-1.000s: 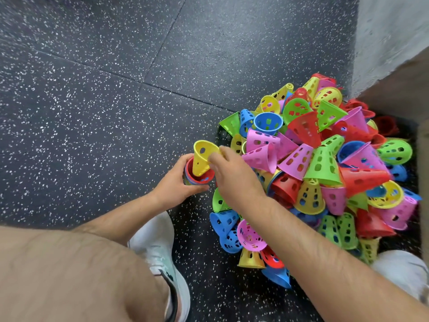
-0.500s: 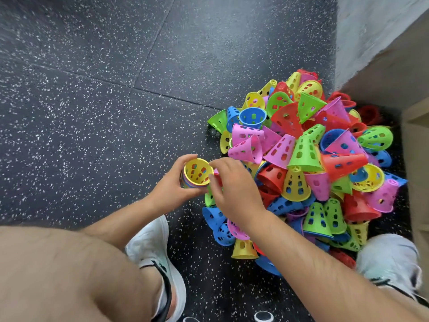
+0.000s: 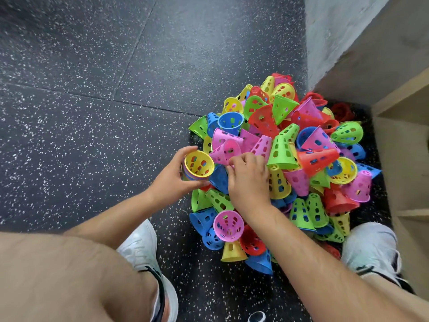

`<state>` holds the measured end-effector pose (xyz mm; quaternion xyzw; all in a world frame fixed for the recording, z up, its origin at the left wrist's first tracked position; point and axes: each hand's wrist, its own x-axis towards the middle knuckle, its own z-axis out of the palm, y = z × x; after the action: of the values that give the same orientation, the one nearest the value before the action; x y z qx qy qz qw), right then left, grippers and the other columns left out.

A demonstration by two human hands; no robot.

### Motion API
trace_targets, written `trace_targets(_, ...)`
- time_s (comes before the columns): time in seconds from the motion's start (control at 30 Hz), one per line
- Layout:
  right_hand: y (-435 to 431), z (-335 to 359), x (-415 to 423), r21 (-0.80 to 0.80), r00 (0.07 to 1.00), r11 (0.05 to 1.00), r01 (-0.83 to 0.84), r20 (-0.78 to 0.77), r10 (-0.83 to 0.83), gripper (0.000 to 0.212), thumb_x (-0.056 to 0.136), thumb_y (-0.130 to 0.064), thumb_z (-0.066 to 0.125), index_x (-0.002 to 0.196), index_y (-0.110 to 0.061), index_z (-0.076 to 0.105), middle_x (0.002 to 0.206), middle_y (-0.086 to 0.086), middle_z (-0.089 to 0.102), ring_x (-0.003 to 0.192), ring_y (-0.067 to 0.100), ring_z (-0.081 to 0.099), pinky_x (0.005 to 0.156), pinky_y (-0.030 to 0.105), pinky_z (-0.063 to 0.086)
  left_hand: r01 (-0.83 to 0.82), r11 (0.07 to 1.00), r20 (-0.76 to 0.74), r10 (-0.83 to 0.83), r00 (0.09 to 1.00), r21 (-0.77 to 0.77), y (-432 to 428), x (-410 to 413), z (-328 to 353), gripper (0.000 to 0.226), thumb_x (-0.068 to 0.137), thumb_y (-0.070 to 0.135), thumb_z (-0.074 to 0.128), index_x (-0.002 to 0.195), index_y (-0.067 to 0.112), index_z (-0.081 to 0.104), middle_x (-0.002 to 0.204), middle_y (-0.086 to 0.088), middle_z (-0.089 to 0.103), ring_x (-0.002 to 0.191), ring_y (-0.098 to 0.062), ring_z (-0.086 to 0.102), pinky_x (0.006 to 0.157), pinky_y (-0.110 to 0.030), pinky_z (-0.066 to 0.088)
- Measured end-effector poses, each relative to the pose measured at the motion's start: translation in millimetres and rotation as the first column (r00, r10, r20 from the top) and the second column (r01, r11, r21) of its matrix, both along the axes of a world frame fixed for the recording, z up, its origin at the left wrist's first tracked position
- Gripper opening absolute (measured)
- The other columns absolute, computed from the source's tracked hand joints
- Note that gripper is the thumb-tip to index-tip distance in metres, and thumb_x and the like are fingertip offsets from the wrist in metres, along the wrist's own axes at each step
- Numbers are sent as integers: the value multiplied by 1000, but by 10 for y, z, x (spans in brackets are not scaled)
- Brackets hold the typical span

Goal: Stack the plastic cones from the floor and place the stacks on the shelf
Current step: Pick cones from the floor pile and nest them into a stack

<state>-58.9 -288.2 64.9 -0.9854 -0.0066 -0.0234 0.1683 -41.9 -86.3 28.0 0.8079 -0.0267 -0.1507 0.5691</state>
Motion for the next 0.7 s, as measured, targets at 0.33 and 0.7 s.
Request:
trace_targets(0.33, -135, 108, 5, 127, 969, 991, -48, 247, 15, 17, 96, -9, 59, 113, -10, 58, 116, 18, 55, 100, 37, 56, 73, 44, 53, 3, 999, 20, -4, 1000, 41, -40, -51, 48, 87, 68, 37, 96, 135, 54, 43, 134, 17, 61, 122, 0, 61, 111, -27, 45)
trace_targets(0.7, -7, 236, 33, 395, 966, 894, -212, 223, 131, 14, 102, -16, 50, 114, -24, 51, 132, 11, 56, 116, 32, 58, 89, 44, 54, 6, 1000, 44, -6, 999, -9, -89, -36, 93, 100, 70, 23, 98, 152, 32, 41, 136, 12, 65, 123, -7, 64, 113, -39, 47)
